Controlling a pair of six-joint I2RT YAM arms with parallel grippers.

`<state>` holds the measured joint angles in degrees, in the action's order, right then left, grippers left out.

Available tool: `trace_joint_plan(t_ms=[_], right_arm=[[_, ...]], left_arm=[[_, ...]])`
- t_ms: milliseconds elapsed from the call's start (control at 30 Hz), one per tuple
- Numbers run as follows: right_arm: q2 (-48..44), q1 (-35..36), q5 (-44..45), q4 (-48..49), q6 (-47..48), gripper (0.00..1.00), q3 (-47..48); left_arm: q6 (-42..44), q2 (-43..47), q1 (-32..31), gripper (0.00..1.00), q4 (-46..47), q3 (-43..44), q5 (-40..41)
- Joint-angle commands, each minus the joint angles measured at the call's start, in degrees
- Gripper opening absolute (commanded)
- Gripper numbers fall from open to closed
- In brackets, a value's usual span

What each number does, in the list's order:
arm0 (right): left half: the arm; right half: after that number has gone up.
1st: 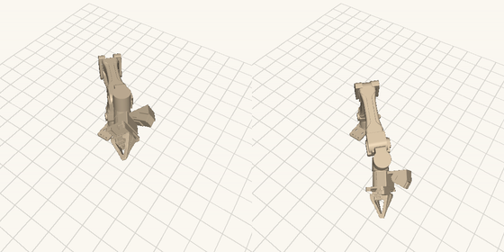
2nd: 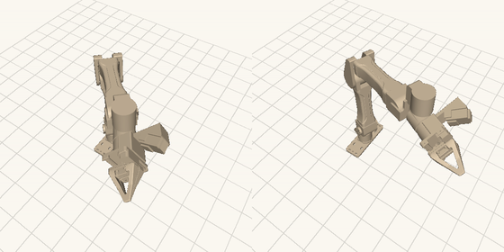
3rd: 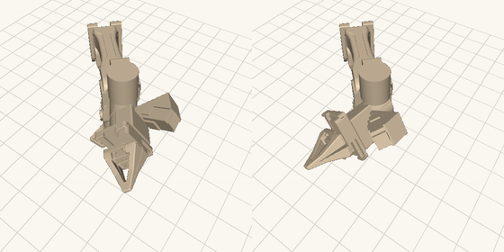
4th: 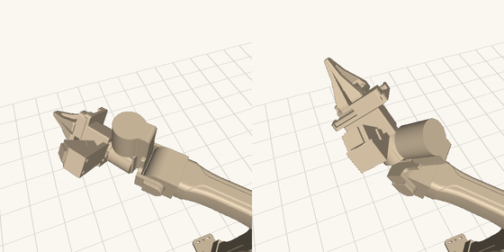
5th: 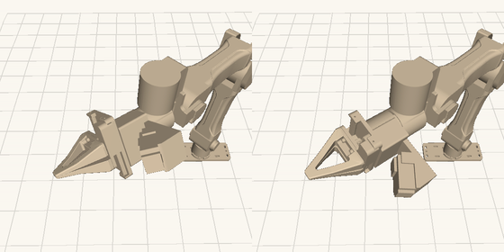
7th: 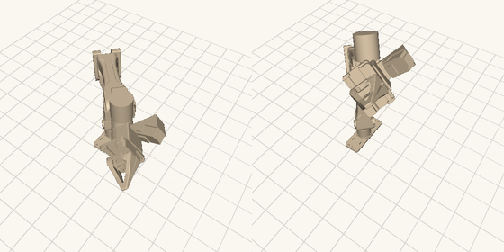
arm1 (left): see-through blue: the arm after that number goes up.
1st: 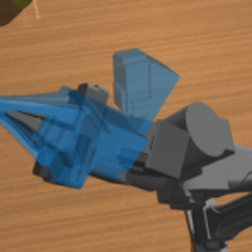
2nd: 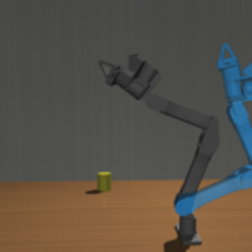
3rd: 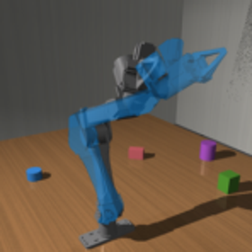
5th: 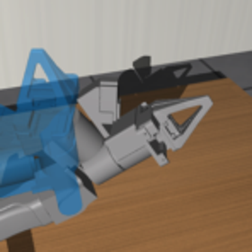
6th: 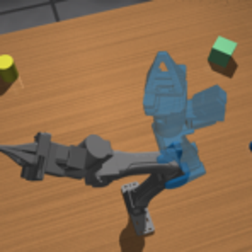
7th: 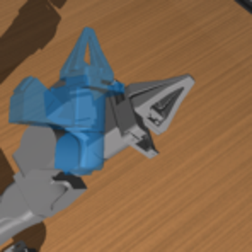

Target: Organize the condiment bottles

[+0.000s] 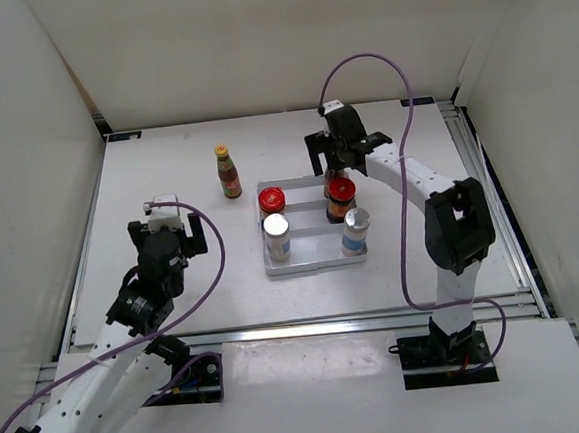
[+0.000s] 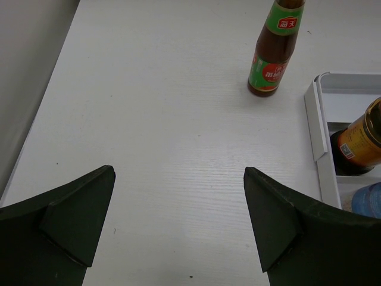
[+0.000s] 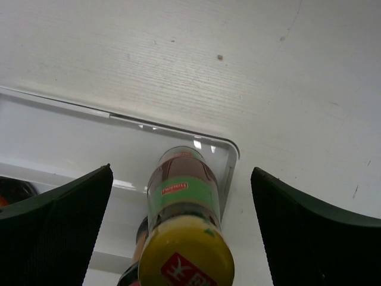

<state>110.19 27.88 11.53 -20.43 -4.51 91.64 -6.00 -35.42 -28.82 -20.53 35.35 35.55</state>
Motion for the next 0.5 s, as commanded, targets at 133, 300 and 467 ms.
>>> trace_joint_plan(t_ms=[133,300,467], right_arm=[[-11.9,0.16,5.34,0.83,-0.14,1.0,2.22],[-23.41,0.16,5.96,-7.24,-1.54,1.0,8.38],[-39.15,0.16,-0.71,-11.91,-3.31,1.0,-3.81]], left_arm=[[-0.33,-0.53,0.25,1.0,0.76,0.15,-1.8],[-0.33,-2.45,0.25,1.0,0.76,0.15,-5.13],[1.87,-4.74,0.25,1.0,6.55,-1.77,-16.9]])
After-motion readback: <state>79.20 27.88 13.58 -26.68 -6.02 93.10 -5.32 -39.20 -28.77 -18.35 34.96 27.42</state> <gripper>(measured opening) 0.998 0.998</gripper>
